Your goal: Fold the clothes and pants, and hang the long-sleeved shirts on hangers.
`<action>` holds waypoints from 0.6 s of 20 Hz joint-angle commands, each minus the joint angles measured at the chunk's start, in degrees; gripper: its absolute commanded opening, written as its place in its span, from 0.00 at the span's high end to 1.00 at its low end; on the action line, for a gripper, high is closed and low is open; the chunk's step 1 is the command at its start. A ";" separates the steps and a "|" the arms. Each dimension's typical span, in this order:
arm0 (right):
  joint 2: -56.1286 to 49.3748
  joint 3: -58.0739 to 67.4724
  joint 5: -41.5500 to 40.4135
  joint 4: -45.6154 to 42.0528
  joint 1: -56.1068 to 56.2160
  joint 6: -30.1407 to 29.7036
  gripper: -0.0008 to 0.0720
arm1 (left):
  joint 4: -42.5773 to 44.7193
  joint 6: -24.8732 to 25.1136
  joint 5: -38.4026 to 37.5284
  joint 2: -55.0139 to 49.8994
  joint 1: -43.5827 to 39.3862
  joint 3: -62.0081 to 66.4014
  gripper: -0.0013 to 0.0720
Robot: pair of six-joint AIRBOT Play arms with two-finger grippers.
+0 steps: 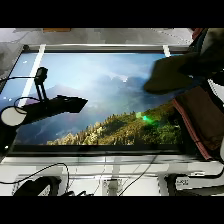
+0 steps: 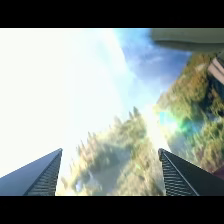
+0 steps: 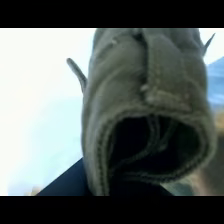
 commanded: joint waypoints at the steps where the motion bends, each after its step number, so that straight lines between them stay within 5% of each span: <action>1: 3.17 2.58 12.57 -11.63 -11.28 14.62 0.93 | 1.36 0.15 0.24 2.01 0.50 0.17 0.03; 5: 6.84 2.58 21.20 -28.02 -18.49 19.02 0.92 | 1.36 0.15 0.24 2.01 0.50 0.17 0.03; 10: 8.26 0.81 26.67 -31.36 -21.29 21.55 0.92 | 1.33 0.15 0.44 2.01 0.50 0.17 0.03; 11: 8.22 -0.24 26.43 -31.36 -21.27 21.59 0.78 | 1.33 0.15 0.44 2.01 0.50 0.17 0.03; 12: 8.22 -1.18 25.79 -31.30 -21.27 21.59 0.46 | 1.33 0.15 0.44 2.01 0.50 0.17 0.03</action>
